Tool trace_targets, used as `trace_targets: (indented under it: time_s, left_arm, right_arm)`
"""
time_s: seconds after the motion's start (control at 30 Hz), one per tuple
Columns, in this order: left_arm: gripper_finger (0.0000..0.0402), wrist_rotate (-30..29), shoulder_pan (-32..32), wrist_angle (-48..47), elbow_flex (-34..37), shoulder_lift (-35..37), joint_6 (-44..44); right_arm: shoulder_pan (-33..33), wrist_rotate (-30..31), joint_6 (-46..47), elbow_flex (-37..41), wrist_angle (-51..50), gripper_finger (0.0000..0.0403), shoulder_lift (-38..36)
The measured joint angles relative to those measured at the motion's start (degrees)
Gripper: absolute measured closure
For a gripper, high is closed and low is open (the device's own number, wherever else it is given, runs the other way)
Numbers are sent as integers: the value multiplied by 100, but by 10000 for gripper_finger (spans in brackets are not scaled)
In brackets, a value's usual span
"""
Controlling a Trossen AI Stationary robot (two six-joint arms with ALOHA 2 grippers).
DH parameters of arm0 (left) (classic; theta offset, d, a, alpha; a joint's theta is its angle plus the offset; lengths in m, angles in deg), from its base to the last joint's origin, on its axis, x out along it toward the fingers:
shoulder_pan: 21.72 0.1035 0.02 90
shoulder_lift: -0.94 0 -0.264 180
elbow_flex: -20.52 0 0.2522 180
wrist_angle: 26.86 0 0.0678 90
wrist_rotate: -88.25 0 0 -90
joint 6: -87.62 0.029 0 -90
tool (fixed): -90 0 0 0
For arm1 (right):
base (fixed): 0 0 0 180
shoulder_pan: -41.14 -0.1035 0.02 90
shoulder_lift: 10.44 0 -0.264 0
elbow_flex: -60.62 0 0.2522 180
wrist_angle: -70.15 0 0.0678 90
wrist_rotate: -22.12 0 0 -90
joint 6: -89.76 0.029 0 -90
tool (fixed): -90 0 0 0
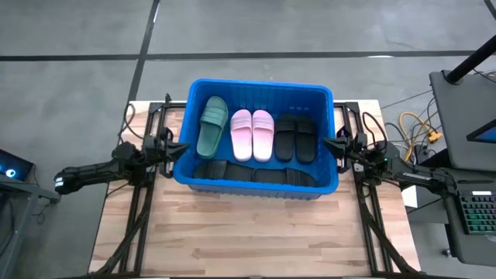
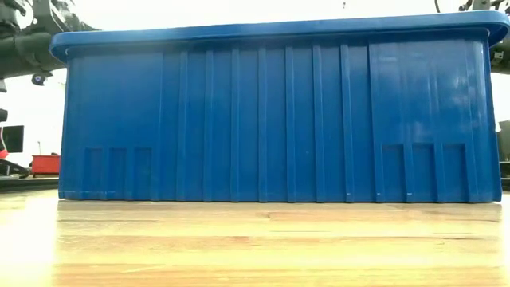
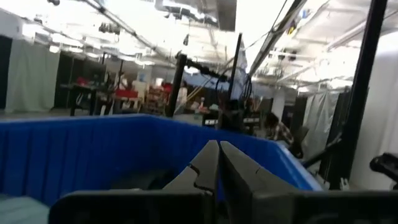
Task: Pick and place slides into bin
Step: Return to Home Position
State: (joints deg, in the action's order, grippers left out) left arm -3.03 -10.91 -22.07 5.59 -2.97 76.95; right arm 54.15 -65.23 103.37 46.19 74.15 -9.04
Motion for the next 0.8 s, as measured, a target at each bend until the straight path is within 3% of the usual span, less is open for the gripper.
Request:
trace_targets:
  time_s: [0.3,0.53,0.8]
  left_arm:
    - [401,79,-2,26,68,130,-95]
    - [401,98,-2,47,70,208,-102]
    - [401,101,-2,8,74,171,-98]
  right_arm:
    - [-1,-10,17,-9,-61,394,56]
    - [1,-598,-190,-35,-359,394,47]
    - [-4,-553,-442,-6,-258,394,78]
